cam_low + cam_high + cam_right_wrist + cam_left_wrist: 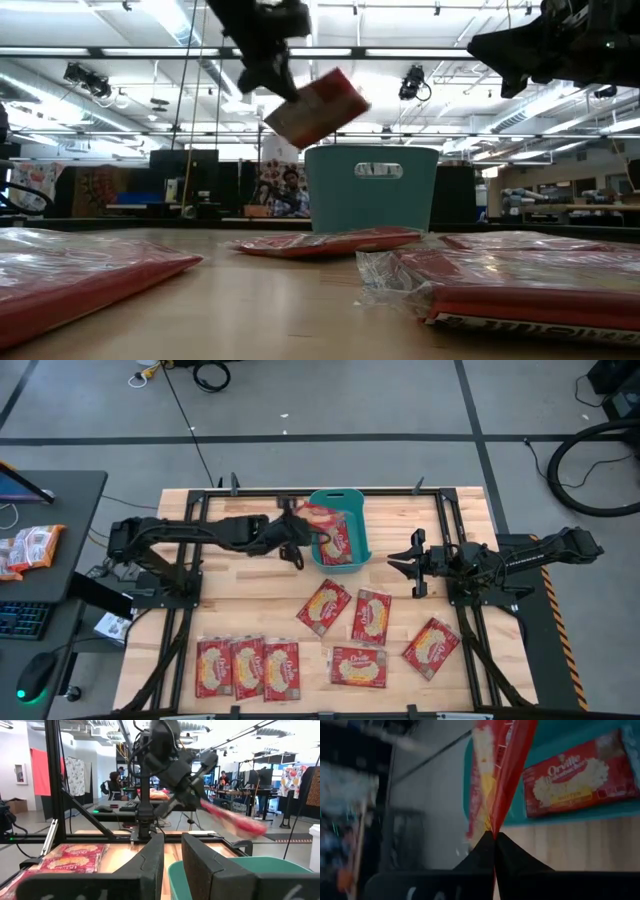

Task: Sort popcorn bags into baskets
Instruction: Put the red popcorn bag into the green bin

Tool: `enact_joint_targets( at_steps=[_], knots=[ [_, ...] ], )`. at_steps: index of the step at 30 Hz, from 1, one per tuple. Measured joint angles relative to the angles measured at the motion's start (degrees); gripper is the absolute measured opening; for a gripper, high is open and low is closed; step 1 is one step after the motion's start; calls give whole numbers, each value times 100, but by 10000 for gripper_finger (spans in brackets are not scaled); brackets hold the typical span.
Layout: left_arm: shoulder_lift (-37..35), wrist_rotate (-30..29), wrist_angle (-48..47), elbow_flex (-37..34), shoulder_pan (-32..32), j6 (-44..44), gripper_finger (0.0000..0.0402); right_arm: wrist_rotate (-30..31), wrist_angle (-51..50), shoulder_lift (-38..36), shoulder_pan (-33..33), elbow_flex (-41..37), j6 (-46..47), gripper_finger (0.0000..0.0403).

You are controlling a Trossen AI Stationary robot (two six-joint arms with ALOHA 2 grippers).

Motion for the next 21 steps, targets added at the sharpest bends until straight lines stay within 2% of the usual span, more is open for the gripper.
enact_joint_targets(
  at_steps=[5,8,12,17,21],
  knots=[
    [491,850,821,-2,129,2136,2,-27,23,96,-2,-1,-3,73],
    [827,1152,1176,-2,192,3578,2,-16,48,134,-1,-2,-9,73],
    [1190,1494,1666,-2,366,5043,3,-1,67,143,-2,-2,-3,73],
    [1421,1809,2167,-4,590,6188,4,-1,65,161,-1,-2,22,73],
    [1433,2185,2194,-4,772,6652,5,2,63,184,-2,-2,22,73]
  ],
)
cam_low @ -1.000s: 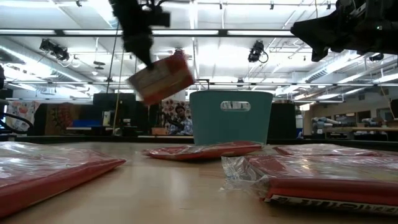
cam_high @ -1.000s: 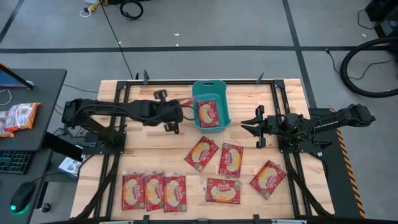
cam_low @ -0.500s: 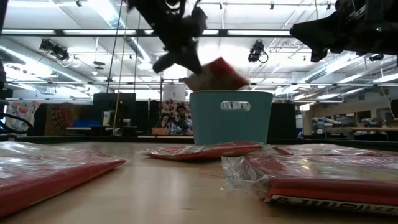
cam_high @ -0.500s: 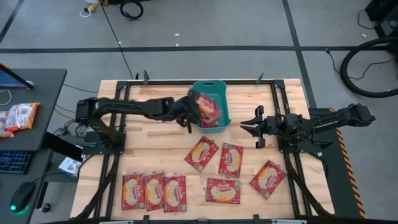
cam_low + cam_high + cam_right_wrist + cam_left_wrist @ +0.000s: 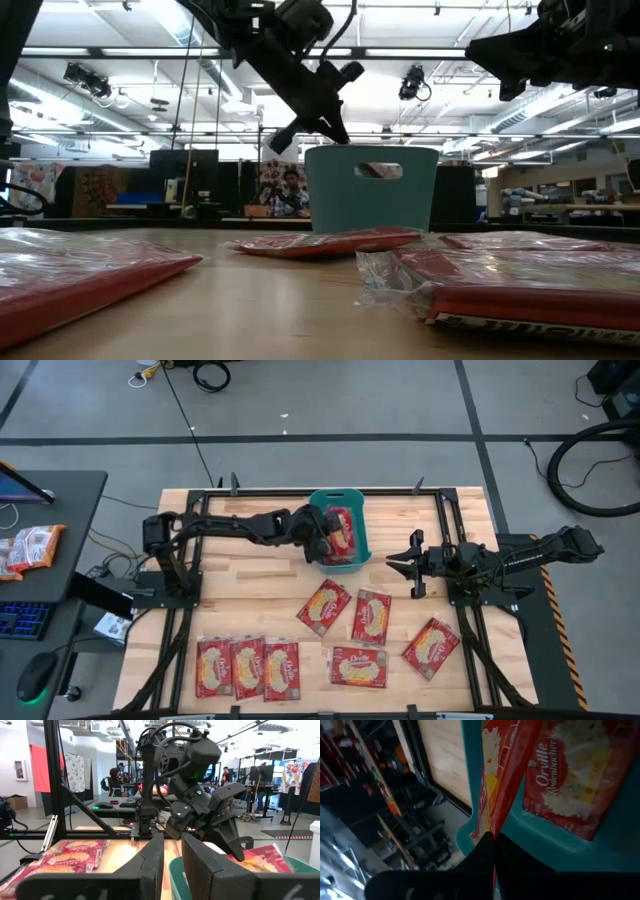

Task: Sort popcorn bags into baskets
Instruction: Put the red popcorn bag into the green bin

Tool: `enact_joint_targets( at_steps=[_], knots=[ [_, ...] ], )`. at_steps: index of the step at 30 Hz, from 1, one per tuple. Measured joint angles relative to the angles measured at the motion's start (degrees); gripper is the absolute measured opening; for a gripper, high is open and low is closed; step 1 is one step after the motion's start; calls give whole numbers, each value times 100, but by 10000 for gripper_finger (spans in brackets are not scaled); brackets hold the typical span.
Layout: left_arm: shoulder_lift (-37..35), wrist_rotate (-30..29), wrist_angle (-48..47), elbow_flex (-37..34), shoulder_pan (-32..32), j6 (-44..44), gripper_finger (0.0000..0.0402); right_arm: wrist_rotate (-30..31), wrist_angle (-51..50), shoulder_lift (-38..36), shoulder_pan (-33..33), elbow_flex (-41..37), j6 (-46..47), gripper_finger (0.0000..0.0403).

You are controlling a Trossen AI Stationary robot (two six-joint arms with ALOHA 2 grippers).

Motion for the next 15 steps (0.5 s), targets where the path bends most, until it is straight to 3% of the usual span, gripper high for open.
enact_joint_targets(
  at_steps=[5,15],
  knots=[
    [3,247,-305,0,136,-16,23,0,-2,2,2,0,16,73],
    [-147,-57,-507,0,-15,-714,120,0,-4,2,2,0,26,73]
  ],
)
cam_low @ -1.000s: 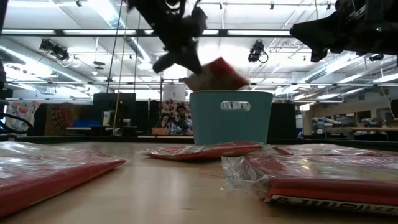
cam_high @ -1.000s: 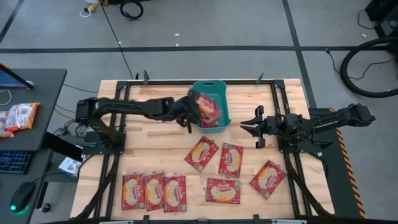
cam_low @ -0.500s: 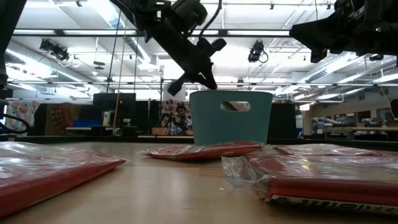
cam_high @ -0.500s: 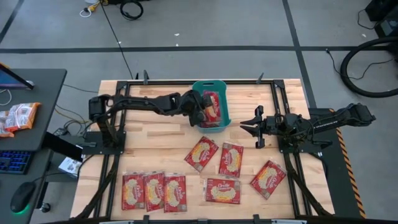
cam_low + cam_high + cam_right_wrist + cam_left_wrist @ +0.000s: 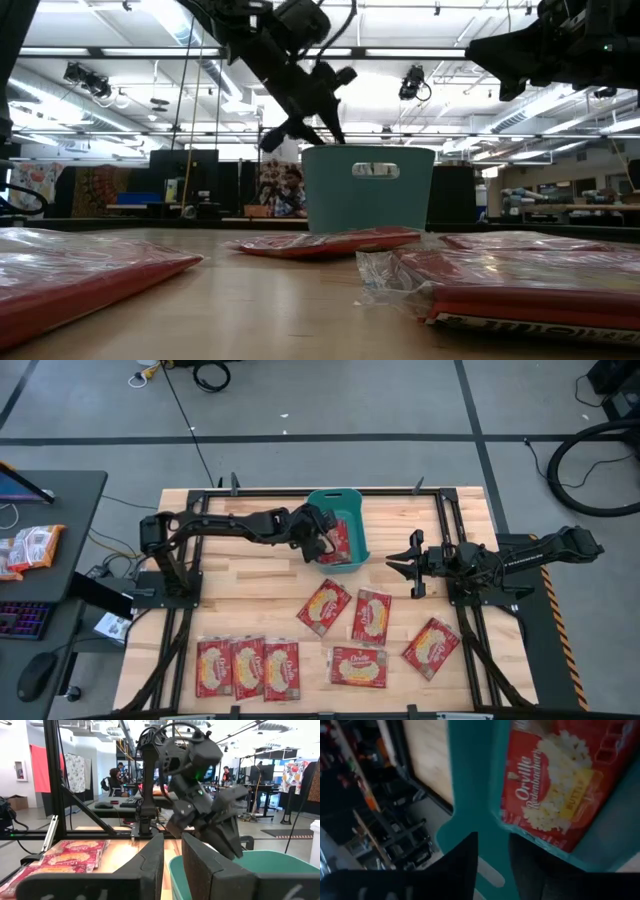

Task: Sort popcorn bags into baskets
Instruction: Put the red popcorn bag into the green bin

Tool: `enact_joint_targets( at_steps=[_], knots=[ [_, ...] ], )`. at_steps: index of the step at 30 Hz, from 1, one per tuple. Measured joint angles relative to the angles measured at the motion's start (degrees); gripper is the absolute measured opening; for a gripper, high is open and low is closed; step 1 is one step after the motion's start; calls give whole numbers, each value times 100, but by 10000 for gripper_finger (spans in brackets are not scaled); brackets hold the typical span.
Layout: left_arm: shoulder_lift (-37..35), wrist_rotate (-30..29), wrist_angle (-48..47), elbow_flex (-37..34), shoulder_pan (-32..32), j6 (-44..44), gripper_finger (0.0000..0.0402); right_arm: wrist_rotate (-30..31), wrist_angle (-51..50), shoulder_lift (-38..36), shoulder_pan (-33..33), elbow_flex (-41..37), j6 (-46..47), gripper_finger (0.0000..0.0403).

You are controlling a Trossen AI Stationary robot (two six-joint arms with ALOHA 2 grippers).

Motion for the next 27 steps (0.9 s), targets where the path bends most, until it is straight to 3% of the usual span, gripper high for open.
enact_joint_targets(
  at_steps=[7,12,18,27],
  knots=[
    [-579,318,-5,0,-316,-1738,127,-90,-2,0,-1,0,85,73],
    [-777,1007,-59,2,-652,-3640,127,-94,-2,0,-2,0,81,73],
    [-545,1238,-289,-3,-1172,-6037,127,-92,0,0,0,0,83,73],
    [12,996,-491,-4,-2058,-6781,127,-94,125,0,-1,0,59,73]
  ],
)
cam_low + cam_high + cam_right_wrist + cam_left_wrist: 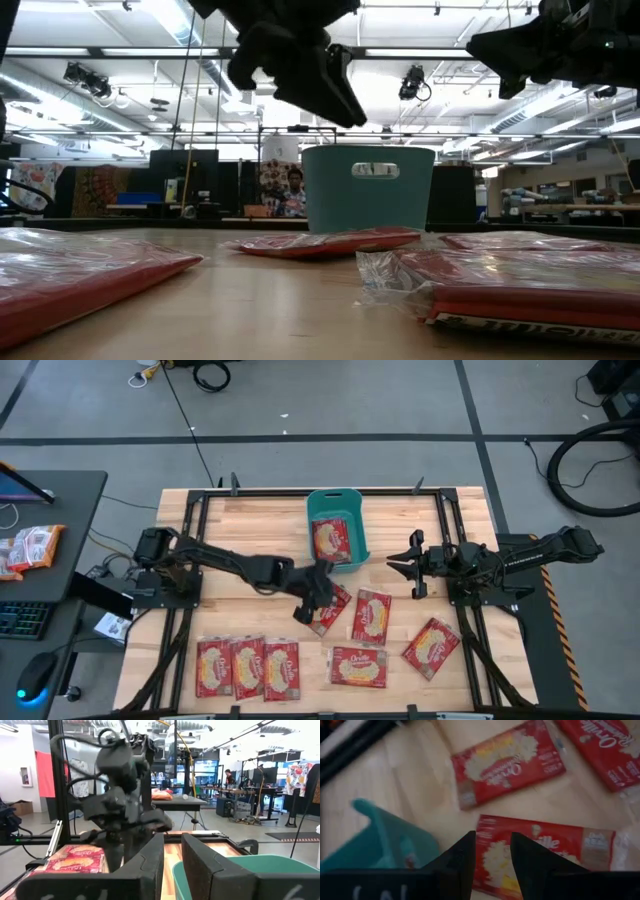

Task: Sort popcorn bags into baskets
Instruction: Put the red popcorn bag into the green bin

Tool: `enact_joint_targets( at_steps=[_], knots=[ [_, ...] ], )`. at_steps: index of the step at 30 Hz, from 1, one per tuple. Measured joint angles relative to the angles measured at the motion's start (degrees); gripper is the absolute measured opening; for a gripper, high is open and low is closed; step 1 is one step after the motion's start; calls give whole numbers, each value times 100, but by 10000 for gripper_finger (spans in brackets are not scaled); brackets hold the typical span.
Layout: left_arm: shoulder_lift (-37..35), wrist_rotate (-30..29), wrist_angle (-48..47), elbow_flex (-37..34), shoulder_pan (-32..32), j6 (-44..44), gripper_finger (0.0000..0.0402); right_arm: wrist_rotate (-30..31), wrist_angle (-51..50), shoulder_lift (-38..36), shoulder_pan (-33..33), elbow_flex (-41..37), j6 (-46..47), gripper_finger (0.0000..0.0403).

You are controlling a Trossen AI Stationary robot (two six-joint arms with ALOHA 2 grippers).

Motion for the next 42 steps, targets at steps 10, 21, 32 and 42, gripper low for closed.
enact_joint_targets(
  at_steps=[10,21,32,42],
  knots=[
    [792,-35,-41,4,-366,-632,127,-2,20,0,-1,0,-50,73],
    [1363,-146,-194,33,-464,-947,127,-4,26,0,1,0,-63,73],
    [1071,-170,-2201,28,-422,-2723,127,-7,-22,4,1,0,-68,73],
    [283,-352,-3251,-3,-313,-4274,127,-4,9,31,1,0,-52,73]
  ],
)
